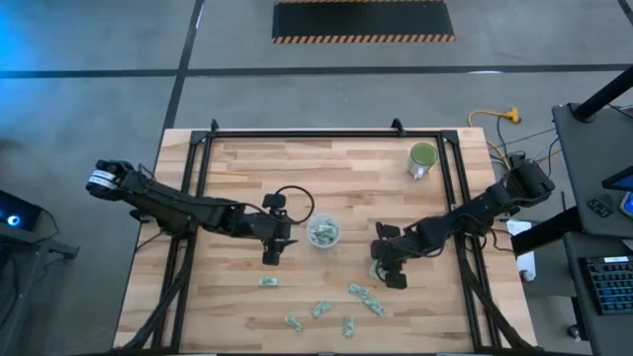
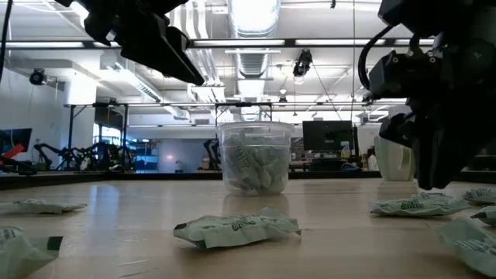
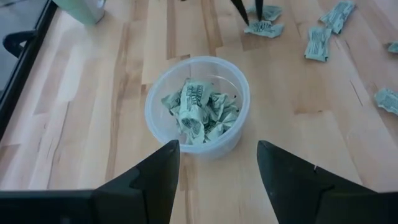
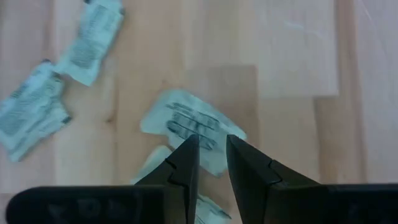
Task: Pick and place Stevia / Truvia into bins
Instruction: Put the light green stevia packet into the transparent container
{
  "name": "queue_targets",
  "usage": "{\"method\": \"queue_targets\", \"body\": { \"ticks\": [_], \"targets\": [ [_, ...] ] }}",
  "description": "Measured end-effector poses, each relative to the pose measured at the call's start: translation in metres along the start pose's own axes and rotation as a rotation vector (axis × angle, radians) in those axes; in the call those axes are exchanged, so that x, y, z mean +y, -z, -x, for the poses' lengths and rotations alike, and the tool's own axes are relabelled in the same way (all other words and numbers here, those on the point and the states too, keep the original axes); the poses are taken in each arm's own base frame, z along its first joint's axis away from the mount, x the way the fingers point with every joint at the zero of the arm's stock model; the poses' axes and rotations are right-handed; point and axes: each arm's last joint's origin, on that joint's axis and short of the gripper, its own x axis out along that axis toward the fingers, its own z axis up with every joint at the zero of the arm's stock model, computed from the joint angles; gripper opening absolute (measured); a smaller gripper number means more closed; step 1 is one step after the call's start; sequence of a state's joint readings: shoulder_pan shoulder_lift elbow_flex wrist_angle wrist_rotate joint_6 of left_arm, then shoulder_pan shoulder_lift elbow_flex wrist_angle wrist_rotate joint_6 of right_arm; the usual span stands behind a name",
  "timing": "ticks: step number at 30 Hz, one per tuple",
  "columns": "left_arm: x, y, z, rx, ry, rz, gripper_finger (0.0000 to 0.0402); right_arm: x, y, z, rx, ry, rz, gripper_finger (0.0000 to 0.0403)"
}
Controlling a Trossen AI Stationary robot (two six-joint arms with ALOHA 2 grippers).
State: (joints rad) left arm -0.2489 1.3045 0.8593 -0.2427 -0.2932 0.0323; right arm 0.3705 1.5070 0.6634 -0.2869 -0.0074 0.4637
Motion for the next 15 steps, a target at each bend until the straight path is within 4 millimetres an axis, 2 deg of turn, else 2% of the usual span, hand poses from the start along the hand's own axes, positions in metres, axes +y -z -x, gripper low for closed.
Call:
{"method": "queue_targets", "body": {
  "ticks": [6, 15],
  "targets": [
    [-0.0001, 0.0009, -0.0001, 0.009, 0.000, -0.003, 0.0199, -0.0028, 0.0037, -0.0043, -0.034, -0.005, 0.004, 0.0094],
    [-0.0001, 0.0014, -0.0001, 0.013, 0.000, -0.004, 0.0199, -0.0059, 0.0072, -0.0065, -0.045, 0.039, -0.006, 0.0146]
  ]
}}
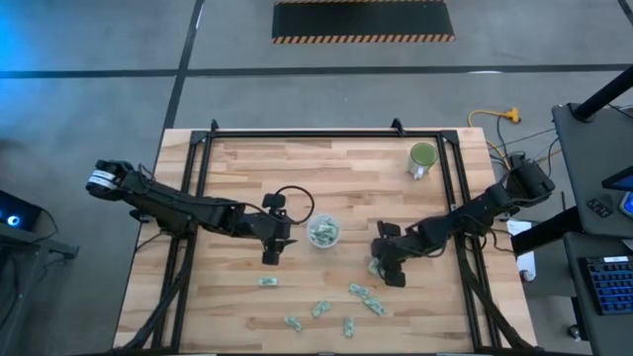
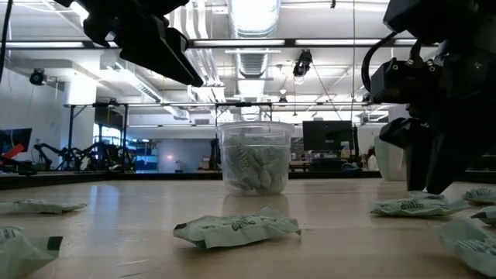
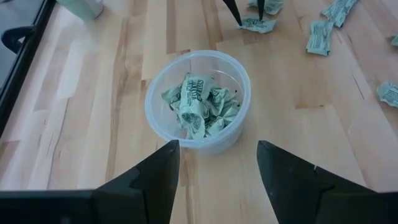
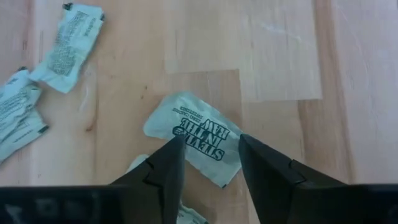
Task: Pick and place Stevia / Truvia into bins
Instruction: Put the light green stevia packet into the transparent container
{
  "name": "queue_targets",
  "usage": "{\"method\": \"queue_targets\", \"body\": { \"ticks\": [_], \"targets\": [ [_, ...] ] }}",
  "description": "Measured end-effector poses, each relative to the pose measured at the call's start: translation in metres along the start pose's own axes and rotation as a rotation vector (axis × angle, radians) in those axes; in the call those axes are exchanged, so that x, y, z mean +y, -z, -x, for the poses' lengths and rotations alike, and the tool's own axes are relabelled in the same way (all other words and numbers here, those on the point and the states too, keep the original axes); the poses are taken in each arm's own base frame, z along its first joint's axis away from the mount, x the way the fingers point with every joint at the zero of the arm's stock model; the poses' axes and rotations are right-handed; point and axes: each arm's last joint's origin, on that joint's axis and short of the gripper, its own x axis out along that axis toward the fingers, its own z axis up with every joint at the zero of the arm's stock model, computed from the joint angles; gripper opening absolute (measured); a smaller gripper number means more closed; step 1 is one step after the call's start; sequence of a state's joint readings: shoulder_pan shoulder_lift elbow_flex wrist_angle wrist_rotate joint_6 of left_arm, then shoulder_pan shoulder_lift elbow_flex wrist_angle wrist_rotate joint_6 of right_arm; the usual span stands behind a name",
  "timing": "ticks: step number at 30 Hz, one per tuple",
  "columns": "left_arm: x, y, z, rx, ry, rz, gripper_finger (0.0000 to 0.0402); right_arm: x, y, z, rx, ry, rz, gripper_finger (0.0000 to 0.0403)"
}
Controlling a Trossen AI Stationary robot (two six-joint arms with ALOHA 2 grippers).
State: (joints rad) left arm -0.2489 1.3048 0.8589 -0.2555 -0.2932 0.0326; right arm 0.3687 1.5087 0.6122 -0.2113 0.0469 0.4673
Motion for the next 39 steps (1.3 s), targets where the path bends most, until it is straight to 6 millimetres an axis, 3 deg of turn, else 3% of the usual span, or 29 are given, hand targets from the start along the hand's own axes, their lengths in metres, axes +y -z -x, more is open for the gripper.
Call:
{"method": "queue_targets", "body": {
  "ticks": [5, 12, 23, 34, 39],
  "targets": [
    [0.000, 0.000, 0.000, 0.001, 0.000, 0.000, 0.0199, -0.003, 0.005, -0.007, 0.023, 0.033, 0.001, 0.0156],
    [0.000, 0.001, 0.000, 0.003, 0.000, -0.001, 0.0199, -0.011, 0.002, -0.007, -0.028, 0.193, -0.011, 0.0134],
    [0.000, 0.001, 0.000, 0.004, 0.001, -0.002, 0.0199, -0.039, -0.002, -0.002, -0.027, 0.362, -0.289, 0.0093],
    [0.000, 0.002, 0.000, 0.019, 0.001, -0.007, 0.0199, -0.039, -0.003, 0.003, -0.029, 0.358, -0.247, 0.0017],
    [0.000, 0.002, 0.000, 0.019, 0.001, -0.007, 0.0199, -0.039, -0.008, 0.017, -0.101, 0.383, -0.231, 0.0010]
  ]
}}
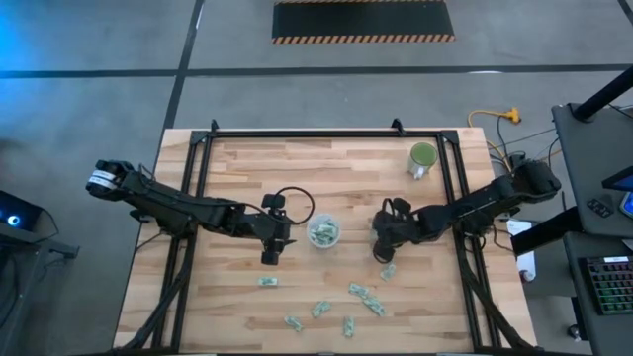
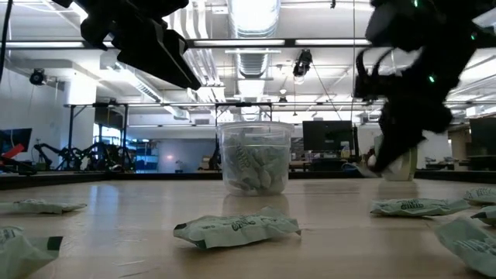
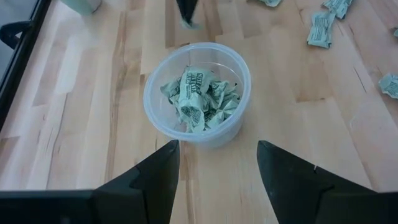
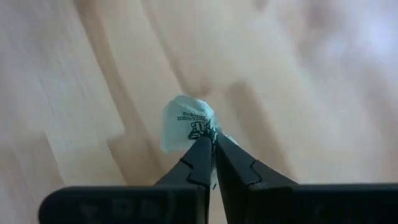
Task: Pick and place Stevia / Truvia into bins
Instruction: Put the light green stevia packet into the transparent container
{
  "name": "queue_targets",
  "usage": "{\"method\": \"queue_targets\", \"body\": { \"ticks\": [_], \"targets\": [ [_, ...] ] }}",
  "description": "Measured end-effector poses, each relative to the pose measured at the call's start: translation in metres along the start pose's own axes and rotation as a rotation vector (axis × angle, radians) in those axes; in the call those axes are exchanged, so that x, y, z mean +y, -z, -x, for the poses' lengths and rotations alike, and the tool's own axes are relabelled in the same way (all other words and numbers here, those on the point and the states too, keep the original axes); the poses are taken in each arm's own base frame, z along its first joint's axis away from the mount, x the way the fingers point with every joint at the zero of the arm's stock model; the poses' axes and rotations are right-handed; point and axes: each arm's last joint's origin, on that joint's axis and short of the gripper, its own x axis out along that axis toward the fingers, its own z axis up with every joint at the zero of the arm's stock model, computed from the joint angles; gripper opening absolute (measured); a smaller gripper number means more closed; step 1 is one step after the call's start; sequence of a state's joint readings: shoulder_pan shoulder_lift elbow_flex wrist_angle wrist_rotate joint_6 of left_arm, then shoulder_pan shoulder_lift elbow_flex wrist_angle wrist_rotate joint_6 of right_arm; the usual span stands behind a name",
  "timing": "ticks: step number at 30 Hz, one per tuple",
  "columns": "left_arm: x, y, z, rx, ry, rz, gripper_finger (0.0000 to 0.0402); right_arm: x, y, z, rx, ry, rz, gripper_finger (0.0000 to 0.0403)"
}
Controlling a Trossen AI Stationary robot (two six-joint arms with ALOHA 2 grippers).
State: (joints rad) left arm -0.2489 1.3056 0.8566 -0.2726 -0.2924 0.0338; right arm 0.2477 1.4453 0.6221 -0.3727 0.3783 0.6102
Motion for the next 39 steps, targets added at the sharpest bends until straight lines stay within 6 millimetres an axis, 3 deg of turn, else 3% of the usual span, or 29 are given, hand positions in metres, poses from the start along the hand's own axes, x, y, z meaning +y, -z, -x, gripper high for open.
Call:
{"method": "queue_targets", "body": {
  "ticks": [8, 13, 16, 21, 31, 39],
  "targets": [
    [0.000, 0.001, 0.000, 0.013, 0.000, -0.004, 0.0199, 0.002, -0.043, 0.044, -0.326, 0.044, 0.040, 0.0009],
    [0.000, 0.003, 0.000, 0.032, -0.001, -0.009, 0.0199, 0.015, -0.068, 0.055, -0.561, -0.015, 0.160, 0.0009],
    [0.000, 0.004, 0.000, 0.042, -0.002, -0.011, 0.0199, 0.023, -0.077, 0.050, -0.629, -0.036, 0.242, 0.0009],
    [0.000, 0.007, 0.000, 0.067, -0.002, -0.018, 0.0199, 0.036, -0.088, 0.033, -0.602, -0.062, 0.324, 0.0009],
    [0.000, 0.008, 0.000, 0.076, -0.002, 0.000, 0.0199, 0.058, -0.103, 0.000, -0.440, -0.047, 0.429, 0.0009],
    [0.000, 0.008, 0.000, 0.085, -0.002, 0.002, 0.0199, 0.068, -0.110, -0.011, -0.315, -0.015, 0.477, 0.0009]
  ]
}}
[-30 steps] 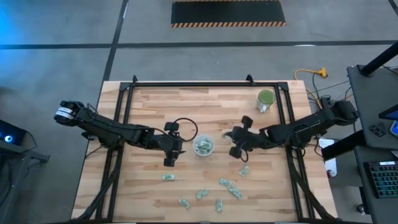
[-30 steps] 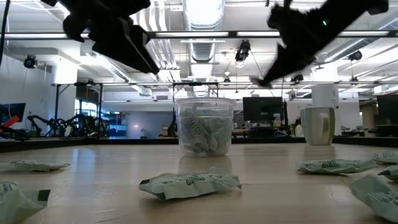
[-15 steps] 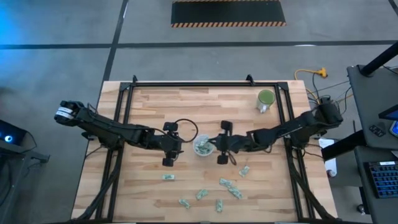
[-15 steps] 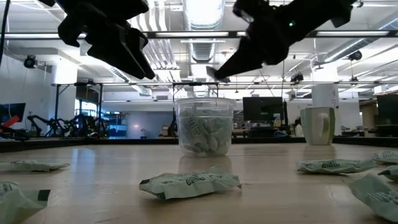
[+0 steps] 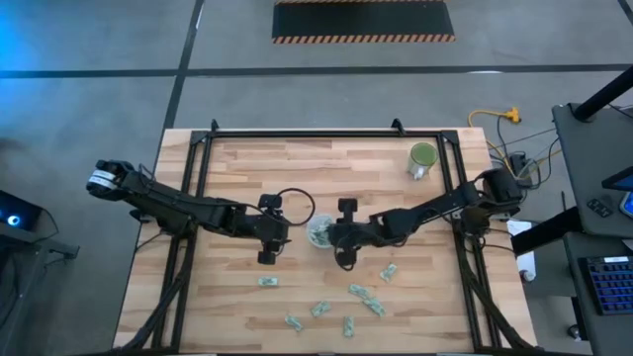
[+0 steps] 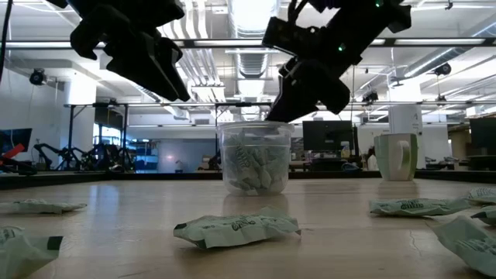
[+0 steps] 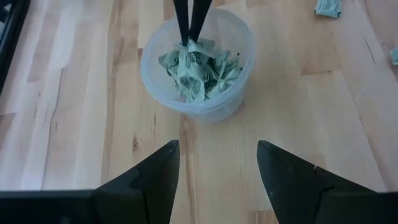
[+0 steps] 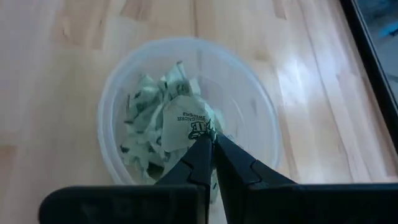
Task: Pick and place Stevia / Truvia into bins
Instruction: Put the light green stevia packet into the transparent container
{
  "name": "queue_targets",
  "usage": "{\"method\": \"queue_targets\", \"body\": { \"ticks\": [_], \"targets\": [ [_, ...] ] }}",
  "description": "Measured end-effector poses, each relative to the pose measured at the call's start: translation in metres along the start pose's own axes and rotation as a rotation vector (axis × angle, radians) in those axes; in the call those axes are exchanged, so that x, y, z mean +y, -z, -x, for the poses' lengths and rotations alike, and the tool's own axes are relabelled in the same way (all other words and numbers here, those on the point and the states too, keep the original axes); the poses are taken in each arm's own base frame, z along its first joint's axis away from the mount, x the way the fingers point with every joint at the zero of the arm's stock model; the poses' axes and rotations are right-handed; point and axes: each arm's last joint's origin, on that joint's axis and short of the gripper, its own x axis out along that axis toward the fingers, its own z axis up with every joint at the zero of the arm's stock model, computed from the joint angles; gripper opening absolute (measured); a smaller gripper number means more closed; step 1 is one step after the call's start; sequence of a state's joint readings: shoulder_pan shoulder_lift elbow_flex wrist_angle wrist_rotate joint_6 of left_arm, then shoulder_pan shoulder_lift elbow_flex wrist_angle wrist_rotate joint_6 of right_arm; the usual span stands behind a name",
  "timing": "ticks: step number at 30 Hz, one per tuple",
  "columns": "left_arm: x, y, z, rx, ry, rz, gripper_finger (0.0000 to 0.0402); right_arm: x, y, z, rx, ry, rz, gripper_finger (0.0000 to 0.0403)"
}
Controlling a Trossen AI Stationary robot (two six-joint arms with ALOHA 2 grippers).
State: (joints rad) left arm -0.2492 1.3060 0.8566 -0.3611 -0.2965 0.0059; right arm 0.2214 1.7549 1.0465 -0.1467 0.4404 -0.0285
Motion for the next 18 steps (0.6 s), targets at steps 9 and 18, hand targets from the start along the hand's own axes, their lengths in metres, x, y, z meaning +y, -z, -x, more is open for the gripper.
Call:
{"method": "queue_targets", "body": {
  "ticks": [9, 18],
  "targets": [
    [0.000, 0.000, 0.000, 0.003, 0.000, -0.001, 0.0199, -0.001, -0.001, 0.005, -0.008, -0.008, 0.011, 0.0081],
    [-0.002, 0.006, 0.000, 0.054, 0.054, 0.088, 0.0199, -0.006, -0.003, 0.026, 0.033, -0.034, 0.031, 0.0156]
  ]
}}
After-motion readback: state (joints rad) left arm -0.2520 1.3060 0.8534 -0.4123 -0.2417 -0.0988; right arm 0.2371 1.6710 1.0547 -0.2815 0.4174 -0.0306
